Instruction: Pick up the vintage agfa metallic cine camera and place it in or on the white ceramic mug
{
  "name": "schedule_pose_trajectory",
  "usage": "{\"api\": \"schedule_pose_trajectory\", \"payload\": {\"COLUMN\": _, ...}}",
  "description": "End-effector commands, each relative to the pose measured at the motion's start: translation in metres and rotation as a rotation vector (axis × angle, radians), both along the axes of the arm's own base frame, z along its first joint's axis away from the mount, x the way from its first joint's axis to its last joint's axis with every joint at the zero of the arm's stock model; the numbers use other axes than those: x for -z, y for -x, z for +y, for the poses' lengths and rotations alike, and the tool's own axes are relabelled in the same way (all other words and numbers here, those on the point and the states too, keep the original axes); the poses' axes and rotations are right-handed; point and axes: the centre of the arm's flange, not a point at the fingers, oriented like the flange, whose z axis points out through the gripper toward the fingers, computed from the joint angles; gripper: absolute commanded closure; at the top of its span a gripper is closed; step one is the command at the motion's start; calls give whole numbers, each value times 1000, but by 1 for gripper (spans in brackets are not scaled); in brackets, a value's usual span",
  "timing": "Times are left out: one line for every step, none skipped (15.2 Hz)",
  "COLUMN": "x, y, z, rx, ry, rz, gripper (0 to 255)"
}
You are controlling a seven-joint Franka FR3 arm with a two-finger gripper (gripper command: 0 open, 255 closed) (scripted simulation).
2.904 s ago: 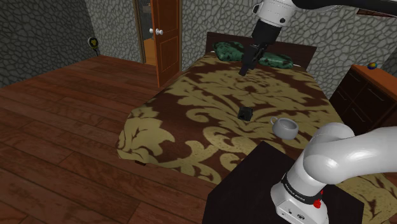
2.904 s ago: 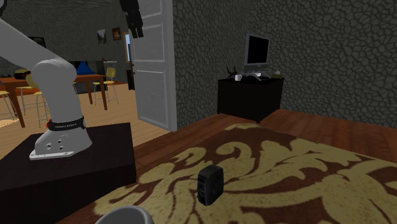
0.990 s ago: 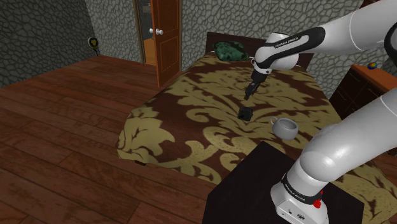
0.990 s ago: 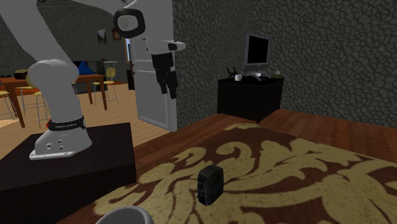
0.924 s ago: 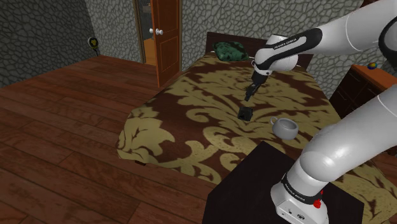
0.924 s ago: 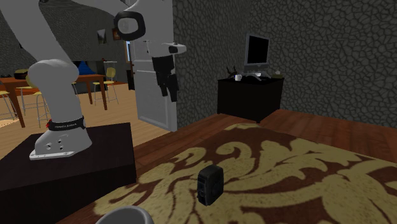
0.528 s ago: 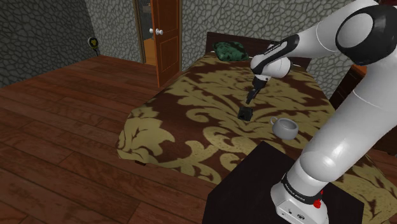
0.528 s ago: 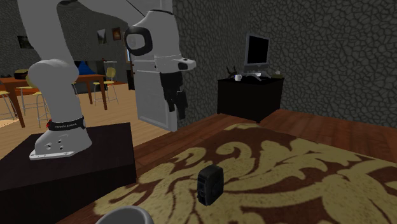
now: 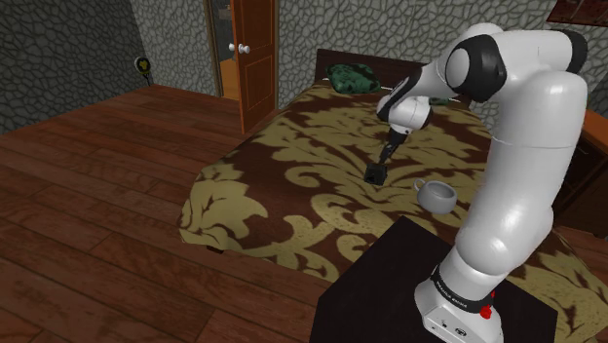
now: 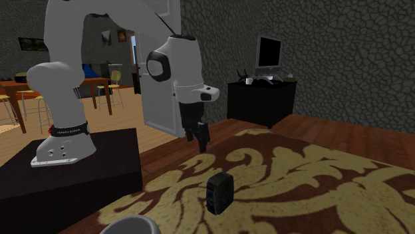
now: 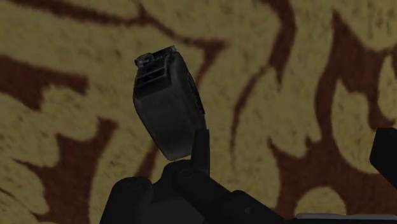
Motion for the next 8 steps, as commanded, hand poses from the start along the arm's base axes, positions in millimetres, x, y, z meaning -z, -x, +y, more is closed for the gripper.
{"api": "schedule_pose_trajectory", "payload": {"x": 18, "y": -5, "z": -21, "rx": 2, "ry": 1, "rz": 2, "gripper": 0}}
{"api": "schedule_pose_trajectory", "payload": {"x": 27, "y": -7, "z": -31, "rx": 3, "ry": 1, "rz": 4, "gripper": 0}}
{"api": "schedule_pose_trajectory", "payload": {"x": 36, "y": -9, "z": -40, "rx": 4, "ry": 2, "rz": 6, "gripper": 0}}
{"api": "schedule_pose_trajectory", "payload": {"x": 44, "y": -11, "z": -50, "rx": 5, "ry": 2, "rz": 7, "gripper": 0}}
{"api": "schedule_pose_trajectory", "payload": {"x": 53, "y": -13, "z": -60, "rx": 7, "ry": 3, "rz": 9, "gripper": 0}}
{"api": "schedule_pose_trajectory", "payload": {"x": 62, "y": -15, "z": -69, "rx": 8, "ry": 4, "rz": 11, "gripper": 0}}
{"api": "schedule_pose_trajectory", "payload": {"x": 70, "y": -17, "z": -79, "rx": 9, "ry": 4, "rz": 12, "gripper": 0}}
{"api": "schedule_pose_trajectory", "payload": {"x": 79, "y": -19, "z": -89, "rx": 11, "ry": 5, "rz": 14, "gripper": 0}}
